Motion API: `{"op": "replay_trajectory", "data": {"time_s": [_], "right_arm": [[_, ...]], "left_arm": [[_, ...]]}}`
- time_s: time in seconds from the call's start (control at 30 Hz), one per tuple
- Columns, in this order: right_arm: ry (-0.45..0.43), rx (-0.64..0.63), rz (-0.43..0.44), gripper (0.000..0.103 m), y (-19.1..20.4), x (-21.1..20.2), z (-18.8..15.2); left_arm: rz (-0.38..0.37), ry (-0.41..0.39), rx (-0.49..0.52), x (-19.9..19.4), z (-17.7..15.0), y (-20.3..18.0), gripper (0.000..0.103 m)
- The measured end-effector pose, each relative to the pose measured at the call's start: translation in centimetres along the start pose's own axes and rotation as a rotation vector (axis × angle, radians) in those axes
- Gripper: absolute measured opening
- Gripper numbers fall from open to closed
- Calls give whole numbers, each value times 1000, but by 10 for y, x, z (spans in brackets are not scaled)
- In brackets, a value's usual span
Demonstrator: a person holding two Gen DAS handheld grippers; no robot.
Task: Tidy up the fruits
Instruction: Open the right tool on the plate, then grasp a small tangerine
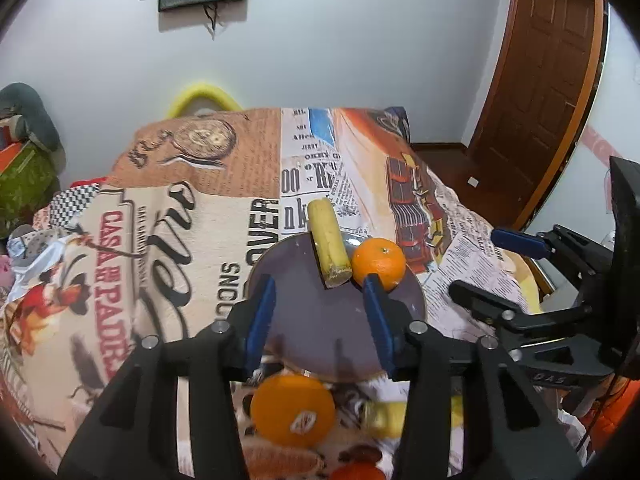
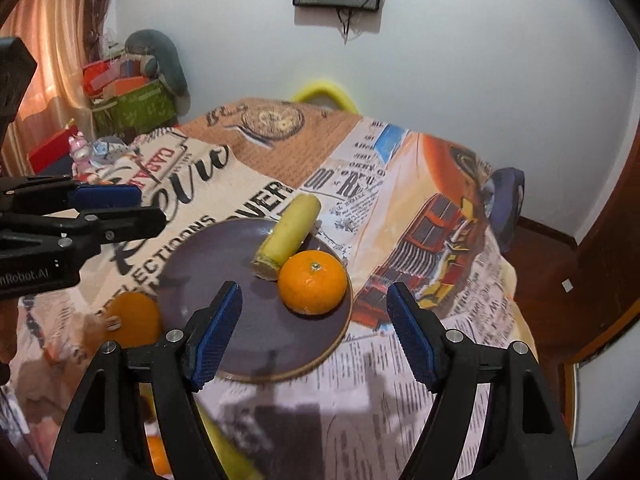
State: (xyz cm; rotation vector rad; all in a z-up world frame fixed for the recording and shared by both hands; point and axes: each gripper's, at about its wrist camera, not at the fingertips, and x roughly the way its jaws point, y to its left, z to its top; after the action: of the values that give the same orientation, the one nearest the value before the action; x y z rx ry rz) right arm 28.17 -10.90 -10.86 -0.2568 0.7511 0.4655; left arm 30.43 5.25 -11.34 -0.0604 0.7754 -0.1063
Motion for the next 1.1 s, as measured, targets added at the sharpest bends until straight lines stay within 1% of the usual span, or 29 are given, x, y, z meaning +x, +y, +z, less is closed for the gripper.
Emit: {"op": "replay_trajectory", "data": {"time_s": [0.1,0.2,0.27,0.37,0.53,0.67,0.93,1.1], "right_arm": [[-23,13,0,75,4,-22,-6],[-46,15,-21,76,10,-45,-15],[-51,25,-19,77,12,-58,-23],[-53,54,-14,78,14,-73,-35],[-27,103,-18,78,15,-87,-60],[3,126,-59,78,12,-94,-78],[72,201,-88,78,0,-98,-117],[123,269,-69,78,-10,-86,-135]], "left_arm": [[8,-15,0,-23,-10,-1,46],[16,-35,-2,-45,-21,-3,53],[22,-48,-6,-60,-30,-3,54],[27,-50,3,-76,-43,-5,55],[20,-50,-10,-96,-67,-6,64],[23,-25,-13,-96,-85,-6,69],[11,58,-66,-77,-116,-8,70],[-4,108,-82,-60,-131,-12,70]]}}
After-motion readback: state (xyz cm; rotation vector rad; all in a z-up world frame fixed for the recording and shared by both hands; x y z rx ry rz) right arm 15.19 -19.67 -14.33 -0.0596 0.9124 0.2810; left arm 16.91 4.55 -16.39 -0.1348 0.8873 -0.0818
